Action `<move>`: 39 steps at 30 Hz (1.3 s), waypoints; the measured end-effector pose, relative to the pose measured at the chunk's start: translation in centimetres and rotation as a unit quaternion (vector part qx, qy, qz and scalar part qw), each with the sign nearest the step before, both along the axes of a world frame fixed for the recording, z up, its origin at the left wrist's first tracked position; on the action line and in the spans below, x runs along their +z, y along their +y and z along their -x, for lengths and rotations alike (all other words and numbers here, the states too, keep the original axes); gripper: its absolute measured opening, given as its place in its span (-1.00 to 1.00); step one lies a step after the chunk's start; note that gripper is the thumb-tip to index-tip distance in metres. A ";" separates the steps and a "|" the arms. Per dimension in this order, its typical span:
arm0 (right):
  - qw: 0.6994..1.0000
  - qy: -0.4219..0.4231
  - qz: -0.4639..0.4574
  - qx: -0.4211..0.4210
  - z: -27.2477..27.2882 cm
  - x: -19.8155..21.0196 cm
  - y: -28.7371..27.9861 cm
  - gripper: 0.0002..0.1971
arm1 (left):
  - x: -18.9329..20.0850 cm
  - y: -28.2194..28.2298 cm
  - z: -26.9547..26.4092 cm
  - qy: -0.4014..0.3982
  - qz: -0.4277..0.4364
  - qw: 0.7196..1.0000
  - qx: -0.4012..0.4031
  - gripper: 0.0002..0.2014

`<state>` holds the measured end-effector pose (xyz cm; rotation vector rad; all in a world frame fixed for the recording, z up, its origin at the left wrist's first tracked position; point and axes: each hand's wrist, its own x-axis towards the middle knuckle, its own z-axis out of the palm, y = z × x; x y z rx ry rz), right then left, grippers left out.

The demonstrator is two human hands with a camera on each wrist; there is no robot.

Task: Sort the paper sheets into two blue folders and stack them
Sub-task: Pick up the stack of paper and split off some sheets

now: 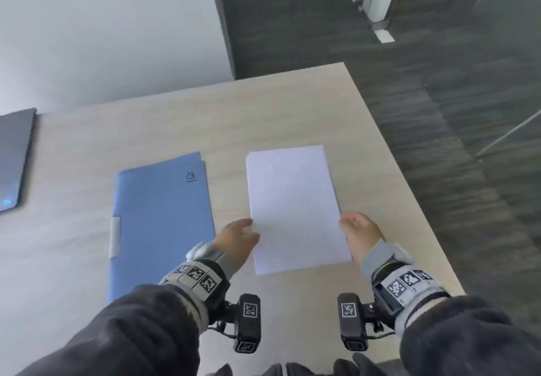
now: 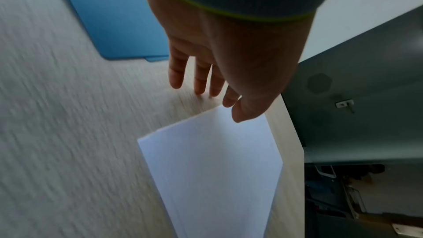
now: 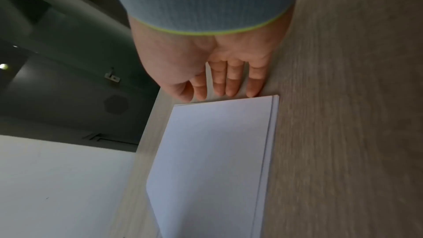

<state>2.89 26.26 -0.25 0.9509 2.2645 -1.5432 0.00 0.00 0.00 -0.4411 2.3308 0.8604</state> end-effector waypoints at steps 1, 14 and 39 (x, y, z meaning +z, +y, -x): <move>1.000 -0.001 0.013 -0.007 0.4 -0.6 0.7 -0.73 | 0.1 1.3 0.3 0.020 -0.036 0.999 0.012 -0.49; 0.982 0.028 0.169 -0.075 2.0 -3.0 2.7 -0.64 | -0.2 3.9 0.1 0.019 -0.071 0.996 0.043 -0.60; 0.997 0.063 -0.052 0.010 2.2 -3.9 6.2 -0.90 | -0.3 2.9 0.9 0.049 -0.088 0.990 0.099 -0.67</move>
